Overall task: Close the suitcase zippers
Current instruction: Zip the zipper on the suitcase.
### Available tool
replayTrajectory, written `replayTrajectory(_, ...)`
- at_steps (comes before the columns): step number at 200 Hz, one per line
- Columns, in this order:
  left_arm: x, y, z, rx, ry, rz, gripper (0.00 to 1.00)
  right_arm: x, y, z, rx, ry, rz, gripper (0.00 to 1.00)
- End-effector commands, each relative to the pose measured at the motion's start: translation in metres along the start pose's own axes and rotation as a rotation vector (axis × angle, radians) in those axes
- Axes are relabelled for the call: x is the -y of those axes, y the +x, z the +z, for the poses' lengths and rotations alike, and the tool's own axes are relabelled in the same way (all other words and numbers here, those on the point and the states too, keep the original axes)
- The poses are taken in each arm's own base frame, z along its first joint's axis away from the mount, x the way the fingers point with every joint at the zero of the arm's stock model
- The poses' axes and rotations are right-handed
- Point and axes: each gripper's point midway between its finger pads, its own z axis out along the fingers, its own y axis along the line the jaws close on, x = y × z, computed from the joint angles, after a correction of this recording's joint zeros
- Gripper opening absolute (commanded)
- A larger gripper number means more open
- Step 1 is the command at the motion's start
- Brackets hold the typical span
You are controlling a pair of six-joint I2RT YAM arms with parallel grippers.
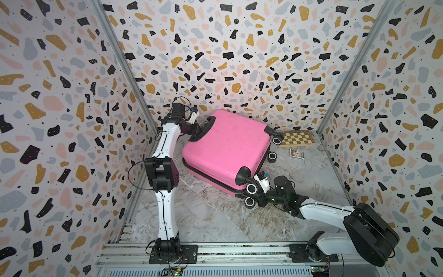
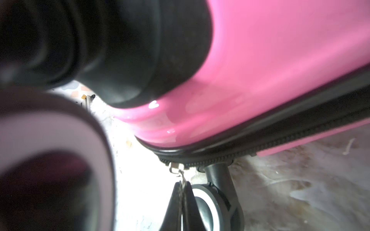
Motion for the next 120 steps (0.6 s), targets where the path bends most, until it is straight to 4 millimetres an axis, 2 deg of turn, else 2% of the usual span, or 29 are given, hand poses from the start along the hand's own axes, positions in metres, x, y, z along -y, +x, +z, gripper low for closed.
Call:
replayTrajectory(1,-0.008,0.097,-0.007,-0.307,-0.058,-0.236,0.18,0.005,-0.006,-0.005,-0.005,0.026,-0.031,0.00)
replayTrajectory(27,-0.033,0.116,-0.048,-0.197,-0.142,-0.455,0.16,0.016,-0.015,-0.015,0.028,0.021,0.004,0.00)
replayTrajectory(40,-0.037,0.125,-0.069,-0.134,-0.177,-0.527,0.16,0.020,-0.023,-0.020,0.053,0.011,0.010,0.00)
replayTrajectory(79,-0.012,0.161,-0.108,-0.041,-0.214,-0.587,0.16,0.046,-0.048,-0.030,0.109,0.037,0.023,0.00)
replayTrajectory(92,0.000,0.170,-0.117,-0.010,-0.195,-0.607,0.19,0.058,-0.057,-0.032,0.123,0.048,0.026,0.00)
replayTrajectory(102,0.007,0.177,-0.126,0.010,-0.194,-0.612,0.27,0.067,-0.064,-0.033,0.134,0.053,0.031,0.00)
replayTrajectory(117,0.012,0.182,-0.143,0.026,-0.229,-0.568,0.56,0.079,-0.072,-0.033,0.135,0.049,0.034,0.00)
replayTrajectory(120,0.010,0.183,-0.147,0.028,-0.250,-0.556,0.64,0.080,-0.073,-0.033,0.135,0.049,0.032,0.00)
